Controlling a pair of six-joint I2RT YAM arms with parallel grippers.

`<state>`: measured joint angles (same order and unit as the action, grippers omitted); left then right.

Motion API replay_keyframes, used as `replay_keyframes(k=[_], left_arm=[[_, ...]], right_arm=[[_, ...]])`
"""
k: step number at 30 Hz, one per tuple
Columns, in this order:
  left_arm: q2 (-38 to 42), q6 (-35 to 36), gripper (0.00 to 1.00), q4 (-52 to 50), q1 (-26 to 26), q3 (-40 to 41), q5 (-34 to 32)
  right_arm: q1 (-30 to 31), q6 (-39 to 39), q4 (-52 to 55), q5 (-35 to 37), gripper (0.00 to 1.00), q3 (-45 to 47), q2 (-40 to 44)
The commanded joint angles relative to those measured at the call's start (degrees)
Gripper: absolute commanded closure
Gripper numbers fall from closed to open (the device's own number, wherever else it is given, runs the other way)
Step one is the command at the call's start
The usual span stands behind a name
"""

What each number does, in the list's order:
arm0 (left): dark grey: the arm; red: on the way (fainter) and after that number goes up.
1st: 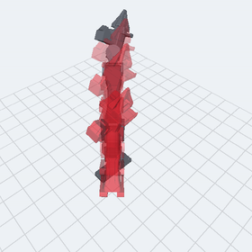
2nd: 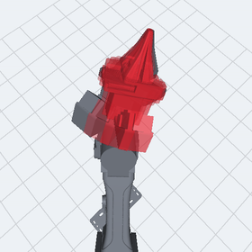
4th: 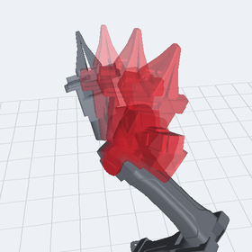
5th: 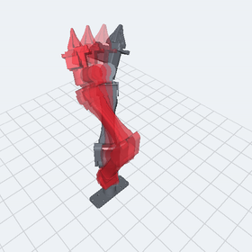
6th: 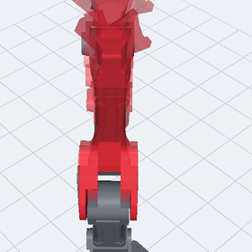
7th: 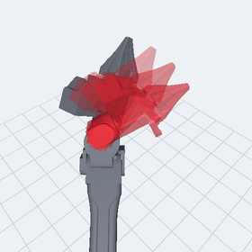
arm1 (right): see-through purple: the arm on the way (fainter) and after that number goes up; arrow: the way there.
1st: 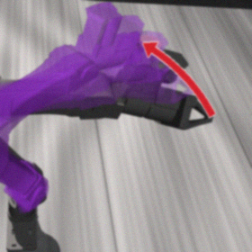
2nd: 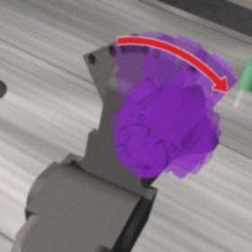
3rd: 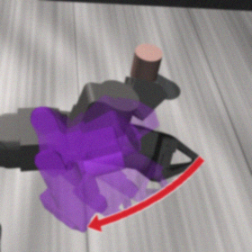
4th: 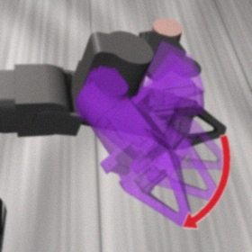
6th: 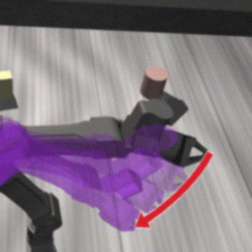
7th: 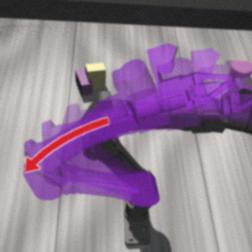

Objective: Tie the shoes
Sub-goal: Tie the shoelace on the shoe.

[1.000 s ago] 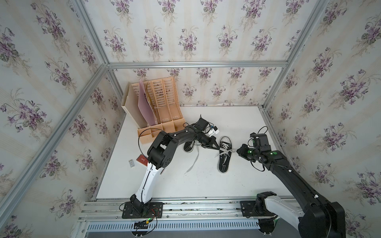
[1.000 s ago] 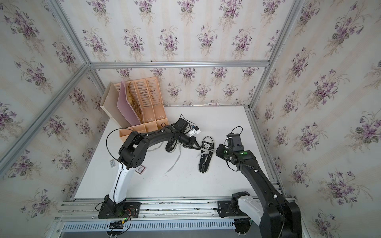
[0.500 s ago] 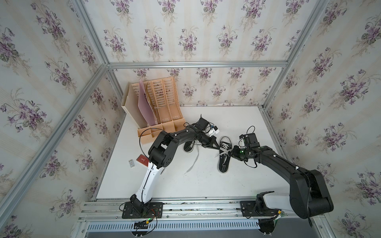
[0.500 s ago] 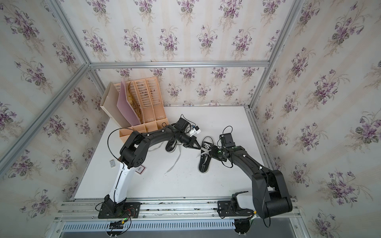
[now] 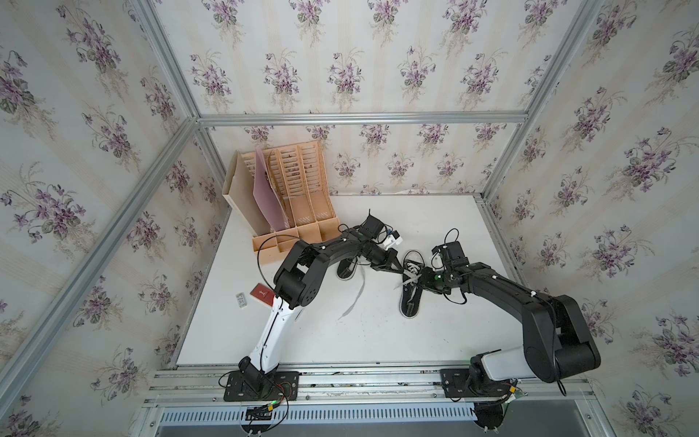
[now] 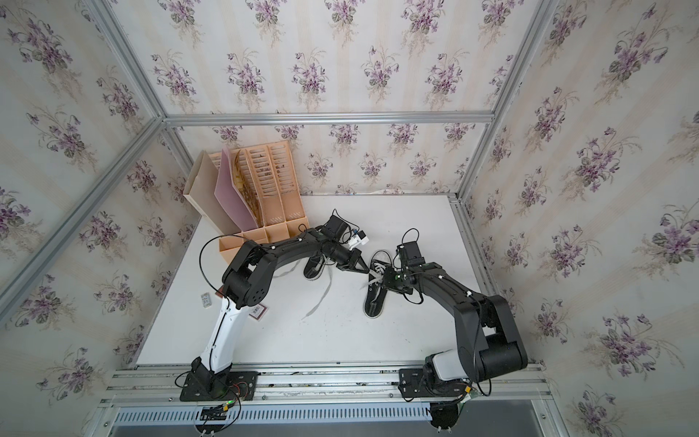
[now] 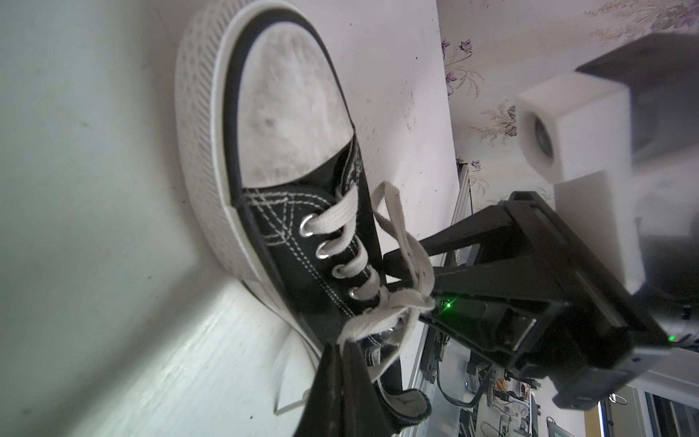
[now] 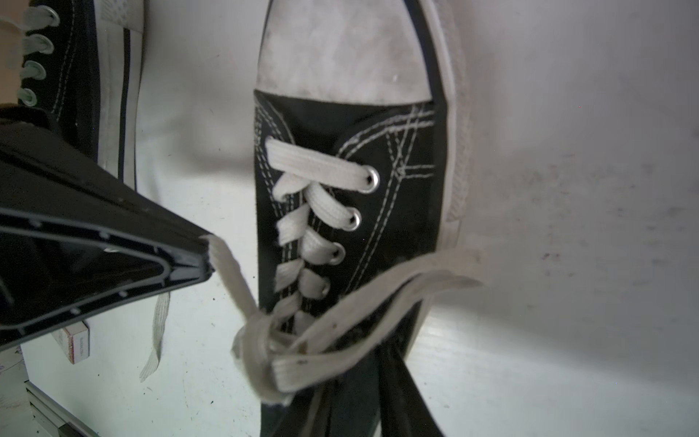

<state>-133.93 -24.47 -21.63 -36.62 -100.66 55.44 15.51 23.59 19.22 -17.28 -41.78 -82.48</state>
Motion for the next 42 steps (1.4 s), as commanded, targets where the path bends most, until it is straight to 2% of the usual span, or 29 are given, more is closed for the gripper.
replay_keyframes(k=[1, 14, 25, 32, 36, 41, 42], left_arm=[[-0.3, -0.2, 1.0, 0.4, 0.1, -0.5, -0.5], [-0.5, -0.2, 1.0, 0.4, 0.1, -0.7, -0.7], [-0.1, 0.0, 1.0, 0.3, 0.1, 0.0, -0.6], [-0.2, -0.1, 0.98, 0.4, 0.1, -0.1, -0.3], [-0.1, -0.1, 0.97, 0.5, 0.1, 0.0, -0.3], [0.4, -0.1, 0.91, 1.0, 0.1, 0.2, -0.6], [0.6, 0.0, 0.89, 1.1, 0.1, 0.2, -0.7]], right_arm=[[0.7, -1.2, 2.0, 0.5, 0.75, -0.3, 0.0], [3.0, -0.9, 2.0, 0.1, 0.73, 1.0, 1.0], [3.5, -3.3, -0.1, 1.9, 0.74, -2.8, -3.7], [3.5, -5.9, -3.7, 0.1, 0.75, -3.0, -5.0], [3.5, -6.5, -5.2, -1.9, 0.81, -2.2, -5.1], [3.5, -6.1, -6.2, -2.1, 1.0, -1.2, -3.9], [3.5, -5.9, -5.8, -1.5, 1.0, -1.2, -3.6]])
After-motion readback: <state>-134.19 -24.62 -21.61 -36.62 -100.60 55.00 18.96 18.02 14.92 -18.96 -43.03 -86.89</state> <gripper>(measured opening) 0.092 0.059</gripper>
